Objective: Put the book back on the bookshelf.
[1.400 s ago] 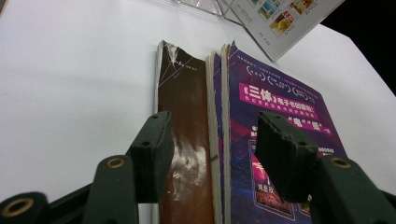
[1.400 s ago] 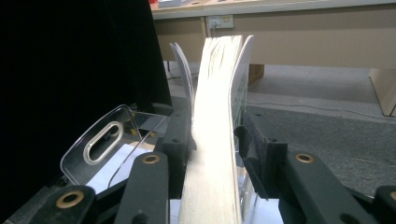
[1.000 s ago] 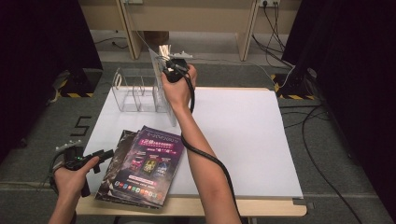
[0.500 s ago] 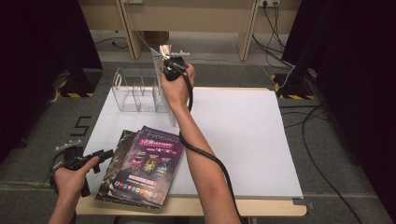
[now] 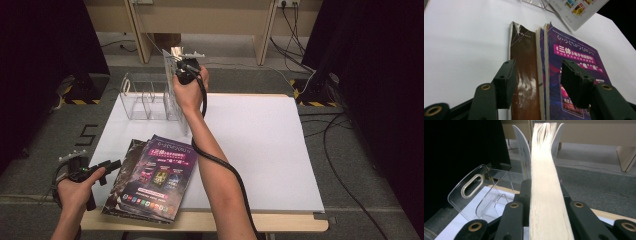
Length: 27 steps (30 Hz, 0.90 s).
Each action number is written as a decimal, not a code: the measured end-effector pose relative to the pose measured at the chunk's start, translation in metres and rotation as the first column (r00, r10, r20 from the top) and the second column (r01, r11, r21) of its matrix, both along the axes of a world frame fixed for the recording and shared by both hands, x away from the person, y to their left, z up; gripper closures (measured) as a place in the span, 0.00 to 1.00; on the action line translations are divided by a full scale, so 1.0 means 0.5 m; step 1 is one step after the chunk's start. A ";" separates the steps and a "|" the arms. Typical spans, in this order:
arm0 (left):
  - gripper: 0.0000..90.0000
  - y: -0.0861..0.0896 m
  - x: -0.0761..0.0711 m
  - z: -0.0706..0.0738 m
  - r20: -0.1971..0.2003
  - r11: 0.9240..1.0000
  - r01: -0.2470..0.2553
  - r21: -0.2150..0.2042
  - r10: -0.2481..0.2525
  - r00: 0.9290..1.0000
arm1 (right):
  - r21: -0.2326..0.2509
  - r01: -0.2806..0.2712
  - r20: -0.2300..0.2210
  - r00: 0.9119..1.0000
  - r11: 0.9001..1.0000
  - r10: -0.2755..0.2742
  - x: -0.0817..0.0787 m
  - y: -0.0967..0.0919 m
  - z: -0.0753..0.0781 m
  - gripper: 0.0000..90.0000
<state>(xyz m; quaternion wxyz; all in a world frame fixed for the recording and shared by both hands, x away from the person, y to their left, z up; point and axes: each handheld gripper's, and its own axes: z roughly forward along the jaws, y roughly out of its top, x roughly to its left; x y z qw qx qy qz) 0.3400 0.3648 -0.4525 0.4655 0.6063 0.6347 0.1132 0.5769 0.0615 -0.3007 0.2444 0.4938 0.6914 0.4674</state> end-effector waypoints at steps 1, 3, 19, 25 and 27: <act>0.50 0.000 0.000 0.000 -0.002 1.000 0.000 -0.001 0.000 1.000 | 0.000 0.000 0.000 1.000 1.000 0.000 0.000 0.000 0.000 0.82; 0.50 0.002 -0.001 -0.001 -0.001 1.000 -0.003 -0.002 0.003 1.000 | 0.006 0.005 0.025 1.000 1.000 -0.005 0.001 0.003 0.001 0.82; 0.50 0.008 -0.002 -0.001 -0.001 1.000 -0.008 -0.005 0.008 1.000 | 0.033 0.051 0.074 0.996 0.998 -0.053 0.007 0.006 0.012 0.83; 0.50 0.007 -0.002 -0.002 0.000 1.000 -0.005 -0.005 0.005 1.000 | 0.040 0.067 0.083 0.994 0.997 -0.070 0.008 0.006 0.015 0.83; 0.50 0.007 -0.002 -0.002 0.002 1.000 -0.005 -0.006 0.005 1.000 | 0.042 0.068 0.092 0.993 0.997 -0.072 0.007 0.006 0.015 0.83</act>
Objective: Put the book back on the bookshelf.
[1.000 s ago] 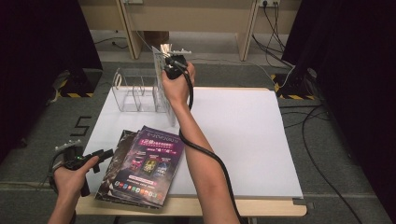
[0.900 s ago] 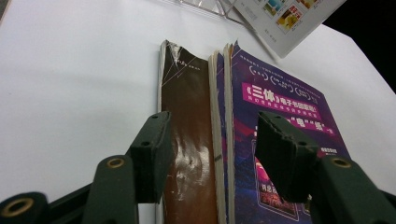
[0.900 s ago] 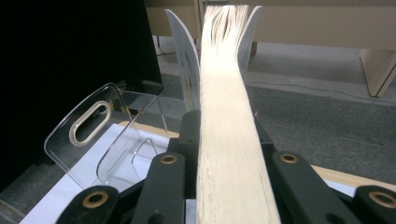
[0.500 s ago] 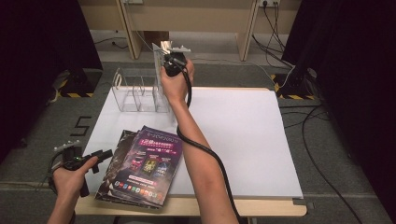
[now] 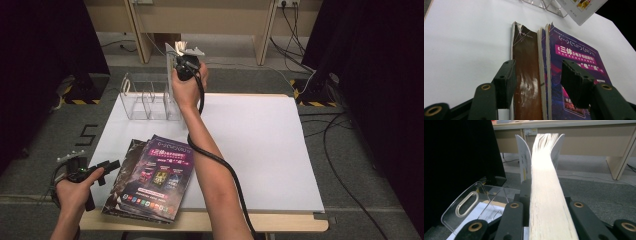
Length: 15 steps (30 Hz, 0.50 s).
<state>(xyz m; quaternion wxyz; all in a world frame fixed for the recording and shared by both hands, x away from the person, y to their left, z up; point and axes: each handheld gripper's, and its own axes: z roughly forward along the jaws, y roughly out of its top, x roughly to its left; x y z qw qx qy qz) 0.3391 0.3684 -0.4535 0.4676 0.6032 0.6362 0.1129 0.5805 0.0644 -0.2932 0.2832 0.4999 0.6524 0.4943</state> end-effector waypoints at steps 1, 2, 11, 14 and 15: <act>0.50 0.000 0.000 0.000 -0.002 1.000 0.000 0.001 0.000 1.000 | -0.008 0.009 0.015 1.000 1.000 -0.009 -0.004 0.001 0.003 0.83; 0.50 0.000 0.000 0.000 0.000 1.000 0.000 0.000 0.000 1.000 | -0.008 0.011 0.025 1.000 1.000 -0.011 -0.007 0.002 0.005 0.83; 0.50 -0.001 0.000 0.001 0.004 1.000 0.003 -0.001 -0.003 1.000 | -0.002 0.011 0.029 1.000 1.000 -0.011 0.006 0.007 0.007 0.83; 0.50 -0.001 0.000 0.000 0.003 1.000 0.004 0.000 -0.004 1.000 | -0.002 0.011 0.025 1.000 1.000 -0.011 0.010 0.012 0.003 0.82; 0.50 -0.001 0.000 0.000 0.002 1.000 0.004 -0.001 -0.004 1.000 | -0.001 0.013 0.020 1.000 1.000 -0.013 0.012 0.014 0.000 0.82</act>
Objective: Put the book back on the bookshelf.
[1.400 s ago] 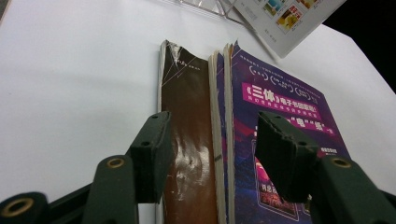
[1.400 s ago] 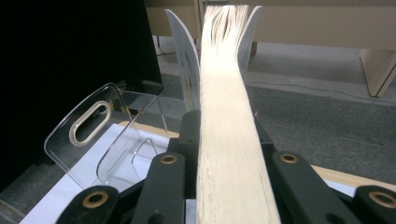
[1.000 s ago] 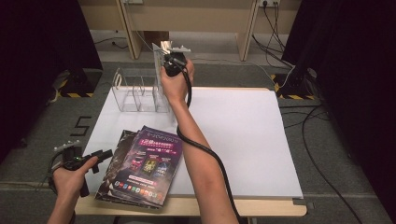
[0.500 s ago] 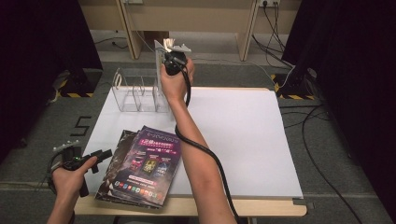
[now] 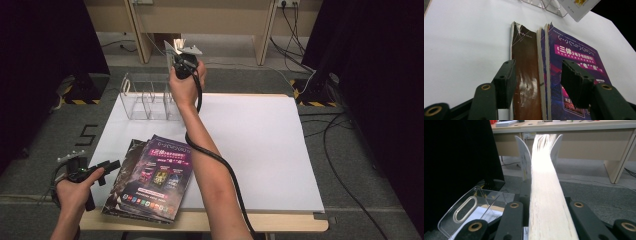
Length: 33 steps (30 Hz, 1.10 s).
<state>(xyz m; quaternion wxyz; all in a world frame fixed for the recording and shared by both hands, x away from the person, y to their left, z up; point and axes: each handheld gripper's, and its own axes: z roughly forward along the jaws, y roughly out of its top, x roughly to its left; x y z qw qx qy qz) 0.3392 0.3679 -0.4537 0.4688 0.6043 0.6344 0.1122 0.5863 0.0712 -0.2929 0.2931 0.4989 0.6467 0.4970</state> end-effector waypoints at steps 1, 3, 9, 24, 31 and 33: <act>0.50 0.000 0.000 0.000 0.000 1.000 -0.001 0.000 0.001 1.000 | 0.000 0.000 0.000 1.000 1.000 0.000 0.000 0.000 0.000 0.82; 0.50 0.000 0.001 -0.001 -0.001 1.000 -0.001 -0.001 0.001 1.000 | -0.001 -0.002 0.001 1.000 1.000 0.002 0.004 0.002 -0.004 0.83; 0.50 0.002 0.001 -0.002 -0.002 1.000 -0.001 0.000 0.001 1.000 | -0.006 0.007 -0.003 1.000 1.000 -0.007 0.015 0.007 -0.021 0.82; 0.50 0.001 -0.004 -0.003 -0.001 1.000 0.000 0.003 0.000 1.000 | -0.028 0.056 0.006 0.998 0.998 -0.056 0.004 0.016 -0.046 0.81; 0.50 -0.006 -0.005 -0.002 -0.001 1.000 0.008 0.008 -0.008 1.000 | -0.026 0.046 -0.004 0.999 0.999 -0.046 -0.008 0.000 -0.051 0.78; 0.50 -0.008 -0.004 -0.003 -0.003 1.000 0.011 0.009 -0.011 1.000 | -0.010 0.031 -0.007 0.999 0.999 -0.031 -0.013 -0.004 -0.050 0.76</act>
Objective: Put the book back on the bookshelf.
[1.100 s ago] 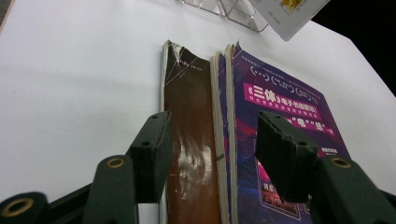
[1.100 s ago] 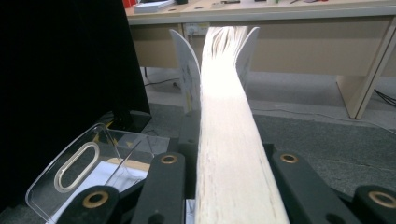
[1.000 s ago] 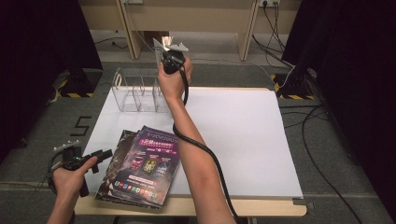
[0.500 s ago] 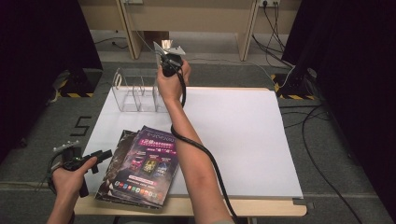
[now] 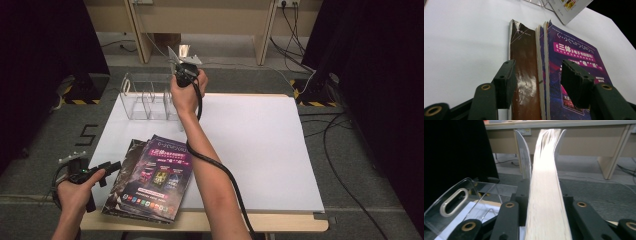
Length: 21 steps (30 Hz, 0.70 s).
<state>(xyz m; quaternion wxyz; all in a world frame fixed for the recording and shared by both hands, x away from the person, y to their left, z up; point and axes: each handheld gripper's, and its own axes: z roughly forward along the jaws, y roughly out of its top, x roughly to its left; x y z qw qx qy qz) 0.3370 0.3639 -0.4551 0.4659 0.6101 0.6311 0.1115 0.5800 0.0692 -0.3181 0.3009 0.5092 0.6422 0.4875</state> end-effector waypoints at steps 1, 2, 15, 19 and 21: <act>0.50 -0.003 0.000 -0.001 -0.001 1.000 0.003 0.003 -0.003 1.000 | -0.002 -0.007 0.009 1.000 1.000 0.007 -0.008 -0.003 0.004 0.74; 0.50 -0.004 0.001 -0.001 -0.002 1.000 0.005 0.004 -0.005 1.000 | -0.001 -0.014 0.013 1.000 1.000 0.014 -0.011 -0.004 0.005 0.74; 0.50 -0.012 0.000 0.000 -0.003 1.000 0.014 0.009 -0.014 1.000 | 0.009 -0.046 0.015 0.999 0.999 0.046 -0.037 -0.022 0.009 0.71; 0.50 -0.013 0.000 0.000 -0.004 1.000 0.016 0.009 -0.016 1.000 | 0.010 -0.061 0.017 0.998 0.998 0.061 -0.044 -0.027 0.010 0.70; 0.50 -0.014 0.000 0.001 -0.001 1.000 0.015 0.010 -0.015 1.000 | 0.017 -0.069 0.016 0.998 0.997 0.069 -0.049 -0.029 0.011 0.69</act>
